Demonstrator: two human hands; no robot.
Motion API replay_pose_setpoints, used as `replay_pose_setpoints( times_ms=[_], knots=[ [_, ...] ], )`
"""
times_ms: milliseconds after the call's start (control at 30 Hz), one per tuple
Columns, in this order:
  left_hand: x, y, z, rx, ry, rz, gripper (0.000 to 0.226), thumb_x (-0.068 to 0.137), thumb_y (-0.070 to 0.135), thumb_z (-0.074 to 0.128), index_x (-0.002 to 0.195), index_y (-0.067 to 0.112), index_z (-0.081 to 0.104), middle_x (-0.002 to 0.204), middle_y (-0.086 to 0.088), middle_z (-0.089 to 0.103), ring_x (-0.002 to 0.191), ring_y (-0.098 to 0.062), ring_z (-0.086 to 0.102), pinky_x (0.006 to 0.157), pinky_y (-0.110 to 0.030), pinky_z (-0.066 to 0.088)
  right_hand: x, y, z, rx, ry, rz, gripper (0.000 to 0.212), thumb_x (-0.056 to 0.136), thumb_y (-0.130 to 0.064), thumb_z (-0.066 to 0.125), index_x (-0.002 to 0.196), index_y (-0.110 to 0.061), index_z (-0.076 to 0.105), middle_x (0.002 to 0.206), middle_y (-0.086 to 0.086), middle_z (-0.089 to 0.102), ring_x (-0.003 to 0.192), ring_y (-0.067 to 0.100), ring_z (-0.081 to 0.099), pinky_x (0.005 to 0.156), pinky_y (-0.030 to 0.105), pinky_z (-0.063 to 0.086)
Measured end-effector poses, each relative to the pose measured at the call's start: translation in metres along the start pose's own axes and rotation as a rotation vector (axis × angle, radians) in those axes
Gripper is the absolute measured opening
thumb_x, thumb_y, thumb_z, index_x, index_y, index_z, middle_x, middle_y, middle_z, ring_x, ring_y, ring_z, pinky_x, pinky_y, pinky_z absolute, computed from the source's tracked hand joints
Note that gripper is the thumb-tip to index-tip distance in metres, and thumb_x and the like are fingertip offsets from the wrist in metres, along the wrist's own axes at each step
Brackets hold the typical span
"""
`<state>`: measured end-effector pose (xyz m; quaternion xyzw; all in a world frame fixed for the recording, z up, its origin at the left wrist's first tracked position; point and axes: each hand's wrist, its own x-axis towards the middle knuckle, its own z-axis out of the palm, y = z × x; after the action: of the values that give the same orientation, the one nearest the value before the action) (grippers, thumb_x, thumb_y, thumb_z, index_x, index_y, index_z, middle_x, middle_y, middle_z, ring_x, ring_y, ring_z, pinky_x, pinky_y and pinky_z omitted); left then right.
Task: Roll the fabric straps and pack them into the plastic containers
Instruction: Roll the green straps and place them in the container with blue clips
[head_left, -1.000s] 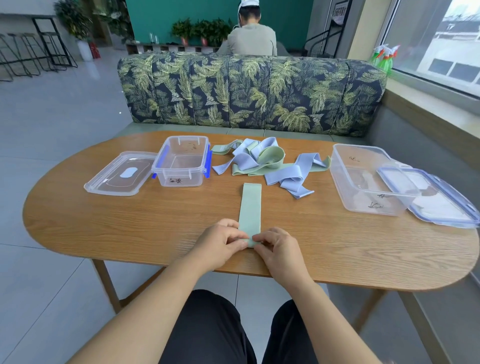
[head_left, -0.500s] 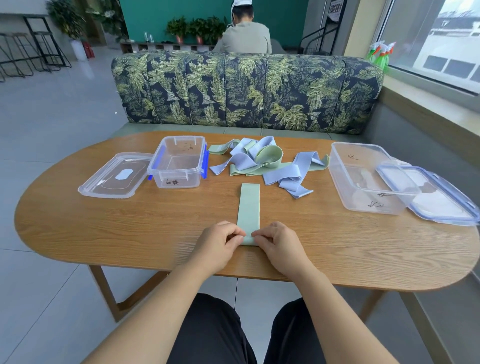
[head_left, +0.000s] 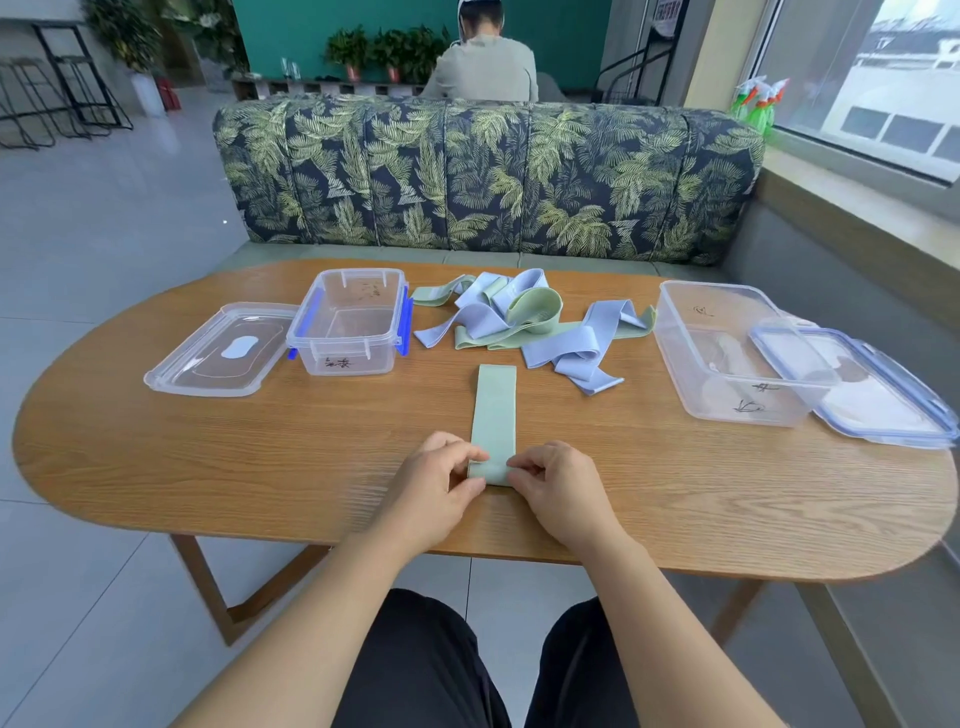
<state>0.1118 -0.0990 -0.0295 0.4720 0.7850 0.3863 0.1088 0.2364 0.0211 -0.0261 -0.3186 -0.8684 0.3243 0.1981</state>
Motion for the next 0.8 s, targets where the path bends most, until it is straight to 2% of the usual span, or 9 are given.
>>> replay_pose_setpoints(
  times_ms=[100, 200, 267, 333, 400, 500, 667, 800],
  knots=[
    [0.001, 0.001, 0.002, 0.013, 0.021, -0.018, 0.022, 0.089, 0.009, 0.065, 0.108, 0.018, 0.07, 0.093, 0.018, 0.05, 0.084, 0.007, 0.049, 0.076, -0.001, 0.033, 0.001, -0.002, 0.0, 0.028, 0.0, 0.02, 0.019, 0.088, -0.02, 0.067, 0.104, -0.014, 0.075, 0.101, -0.001, 0.067, 0.091, 0.014, 0.059, 0.083, 0.026, 0.046],
    [0.007, 0.003, 0.0, 0.037, -0.003, -0.038, 0.021, 0.091, 0.012, 0.064, 0.109, 0.018, 0.07, 0.098, 0.011, 0.055, 0.08, 0.002, 0.05, 0.072, -0.001, 0.034, 0.0, -0.001, 0.0, 0.072, 0.023, 0.056, 0.021, 0.088, -0.017, 0.065, 0.107, -0.013, 0.074, 0.096, -0.004, 0.068, 0.093, 0.014, 0.061, 0.081, 0.025, 0.045],
    [0.01, 0.004, -0.002, 0.051, -0.029, -0.046, 0.02, 0.092, 0.014, 0.063, 0.11, 0.018, 0.071, 0.105, 0.006, 0.058, 0.083, -0.002, 0.052, 0.074, -0.004, 0.034, -0.003, 0.0, 0.0, 0.151, 0.062, 0.097, 0.024, 0.088, -0.015, 0.065, 0.111, -0.014, 0.071, 0.084, -0.011, 0.065, 0.085, 0.011, 0.06, 0.077, 0.023, 0.045],
    [0.014, 0.004, -0.003, 0.05, -0.047, -0.063, 0.02, 0.092, 0.015, 0.062, 0.11, 0.018, 0.071, 0.107, 0.004, 0.059, 0.088, -0.007, 0.055, 0.082, -0.013, 0.04, -0.005, 0.0, 0.002, 0.198, 0.09, 0.122, 0.024, 0.087, -0.015, 0.066, 0.111, -0.015, 0.07, 0.08, -0.015, 0.063, 0.079, 0.005, 0.058, 0.076, 0.021, 0.045],
    [0.017, 0.005, -0.004, 0.049, -0.06, -0.078, 0.02, 0.093, 0.015, 0.061, 0.11, 0.017, 0.071, 0.108, 0.003, 0.058, 0.092, -0.009, 0.055, 0.088, -0.02, 0.042, -0.005, -0.001, 0.006, 0.199, 0.095, 0.147, 0.021, 0.086, -0.02, 0.068, 0.107, -0.018, 0.072, 0.081, -0.014, 0.064, 0.079, 0.005, 0.059, 0.076, 0.023, 0.048],
    [0.019, 0.005, -0.003, 0.075, -0.069, -0.095, 0.022, 0.095, 0.017, 0.058, 0.112, 0.017, 0.071, 0.107, 0.003, 0.056, 0.096, -0.013, 0.056, 0.087, -0.02, 0.039, -0.003, -0.005, 0.008, 0.153, 0.099, 0.198, 0.019, 0.088, -0.027, 0.067, 0.105, -0.023, 0.073, 0.085, -0.013, 0.065, 0.085, 0.008, 0.061, 0.076, 0.026, 0.048],
    [0.015, 0.006, 0.003, 0.091, -0.065, -0.122, 0.028, 0.091, 0.015, 0.062, 0.118, 0.021, 0.062, 0.097, 0.009, 0.046, 0.084, -0.007, 0.05, 0.081, -0.02, 0.039, 0.001, -0.007, 0.006, 0.074, 0.072, 0.215, 0.021, 0.091, -0.031, 0.062, 0.108, -0.025, 0.072, 0.101, -0.009, 0.07, 0.095, 0.01, 0.061, 0.078, 0.028, 0.047],
    [0.01, 0.009, 0.005, 0.082, -0.011, -0.153, 0.024, 0.091, 0.009, 0.06, 0.113, 0.02, 0.063, 0.099, 0.006, 0.05, 0.085, -0.008, 0.05, 0.08, -0.02, 0.039, 0.001, -0.008, 0.007, 0.022, 0.053, 0.192, 0.02, 0.093, -0.029, 0.06, 0.109, -0.023, 0.069, 0.102, -0.009, 0.07, 0.096, 0.011, 0.062, 0.076, 0.028, 0.047]
  ],
)
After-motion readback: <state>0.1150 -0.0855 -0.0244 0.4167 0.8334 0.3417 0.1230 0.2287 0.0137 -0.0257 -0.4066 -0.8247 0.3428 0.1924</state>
